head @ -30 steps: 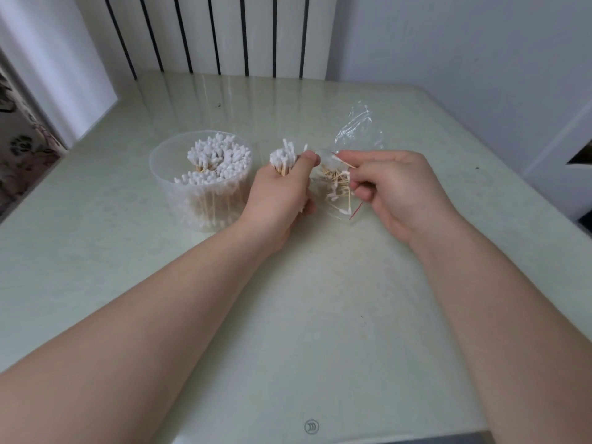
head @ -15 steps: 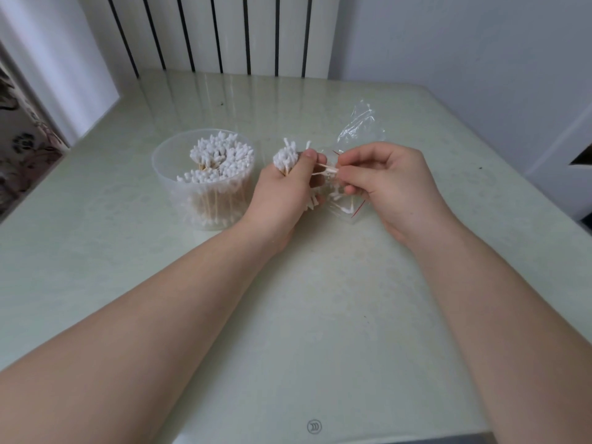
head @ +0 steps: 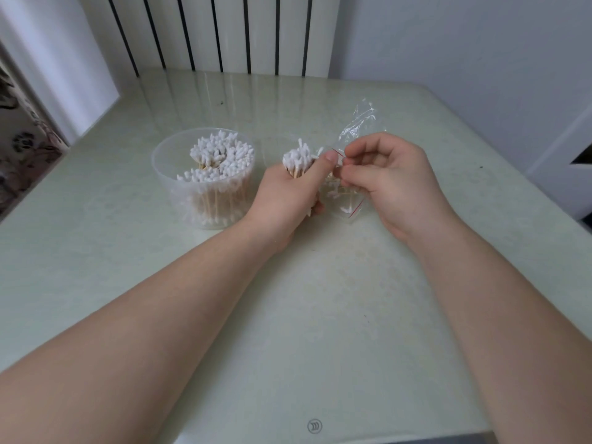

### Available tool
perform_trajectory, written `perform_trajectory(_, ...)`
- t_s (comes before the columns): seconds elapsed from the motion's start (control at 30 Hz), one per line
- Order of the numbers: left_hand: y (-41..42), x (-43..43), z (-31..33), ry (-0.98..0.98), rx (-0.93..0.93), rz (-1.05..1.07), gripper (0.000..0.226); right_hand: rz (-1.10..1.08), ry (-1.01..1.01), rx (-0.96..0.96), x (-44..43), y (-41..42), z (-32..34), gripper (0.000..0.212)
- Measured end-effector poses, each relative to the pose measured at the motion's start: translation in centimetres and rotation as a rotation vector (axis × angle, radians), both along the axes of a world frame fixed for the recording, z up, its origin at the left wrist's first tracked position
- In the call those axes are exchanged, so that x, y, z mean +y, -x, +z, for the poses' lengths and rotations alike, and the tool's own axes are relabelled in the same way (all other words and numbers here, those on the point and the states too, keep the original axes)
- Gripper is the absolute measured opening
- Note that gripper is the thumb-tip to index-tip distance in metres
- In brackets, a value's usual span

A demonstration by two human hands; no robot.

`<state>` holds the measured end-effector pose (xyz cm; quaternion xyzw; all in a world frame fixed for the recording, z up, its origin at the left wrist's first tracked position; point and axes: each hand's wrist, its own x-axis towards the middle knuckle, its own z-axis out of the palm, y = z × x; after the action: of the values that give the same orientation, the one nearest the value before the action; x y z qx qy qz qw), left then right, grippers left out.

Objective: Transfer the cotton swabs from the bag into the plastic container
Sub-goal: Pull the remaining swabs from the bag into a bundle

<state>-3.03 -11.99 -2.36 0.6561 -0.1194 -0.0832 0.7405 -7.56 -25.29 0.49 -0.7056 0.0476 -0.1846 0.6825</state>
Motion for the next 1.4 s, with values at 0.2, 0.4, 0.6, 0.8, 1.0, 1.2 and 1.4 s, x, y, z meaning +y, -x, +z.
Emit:
perform_trajectory(0.2,0.3,-0.1,0.2,0.066,0.059,0.036,0.030,-0.113,0.485,0.049,-0.7,-0.3,-0.7,0.025)
perform_trajectory(0.4,0.2,-0.1,0.4,0.147,0.135,0.041,0.032,-0.051,1.140,0.114,-1.5,-0.3,-1.9,0.051)
perform_trajectory(0.6,0.1,0.0,0.3,0.080,0.130,0.002,0.031,-0.011,1.268,0.165,-1.7,-0.3,-1.7,0.053)
perform_trajectory(0.8,0.5,0.0,0.4,0.045,0.112,-0.050,0.031,-0.099,1.253,0.172,-2.5,-1.1,-1.7,0.030)
perform_trajectory(1.0,0.8,-0.2,0.4,0.073,0.112,-0.046,0.024,-0.196,1.247,0.069,-2.3,-1.5,-1.3,0.017)
perform_trajectory(1.2,0.1,-0.2,-0.2,0.071,0.139,0.027,0.021,-0.297,1.030,-0.069,-2.6,-0.9,-0.9,0.012)
perform_trajectory(1.4,0.3,-0.1,0.1,0.079,0.108,0.012,0.020,-0.269,0.838,-0.023,-2.6,-0.5,-0.5,0.010)
